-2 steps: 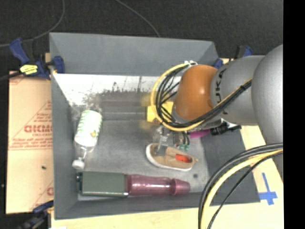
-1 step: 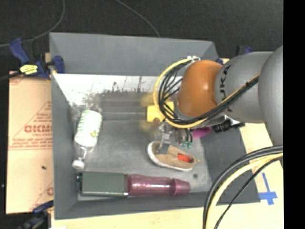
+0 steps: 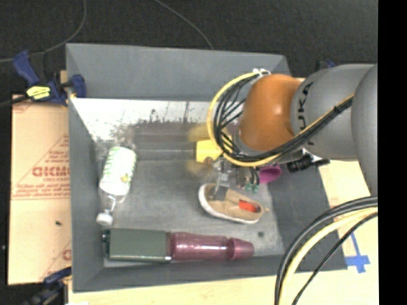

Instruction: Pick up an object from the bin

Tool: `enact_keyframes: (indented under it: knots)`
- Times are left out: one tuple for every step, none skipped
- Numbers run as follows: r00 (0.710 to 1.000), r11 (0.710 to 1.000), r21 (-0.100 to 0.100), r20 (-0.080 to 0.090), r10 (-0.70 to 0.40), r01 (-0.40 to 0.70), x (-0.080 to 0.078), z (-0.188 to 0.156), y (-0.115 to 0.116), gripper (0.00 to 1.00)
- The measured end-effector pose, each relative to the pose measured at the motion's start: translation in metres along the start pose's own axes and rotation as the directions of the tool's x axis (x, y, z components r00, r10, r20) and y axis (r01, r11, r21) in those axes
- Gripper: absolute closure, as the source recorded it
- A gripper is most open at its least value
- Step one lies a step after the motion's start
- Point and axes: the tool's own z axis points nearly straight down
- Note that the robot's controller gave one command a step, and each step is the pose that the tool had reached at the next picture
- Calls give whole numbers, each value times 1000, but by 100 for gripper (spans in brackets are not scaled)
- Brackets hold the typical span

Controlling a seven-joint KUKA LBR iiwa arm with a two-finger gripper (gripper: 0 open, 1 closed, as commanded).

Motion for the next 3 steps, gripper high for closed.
enact_keyframes:
  knots:
    - [1000,1000,0,1,0,0,0,-8,0,100]
    - [1000,1000,0,-3,0,0,0,-13,0,100]
    - [1000,1000,0,-6,0,0,1,-28,-1,100]
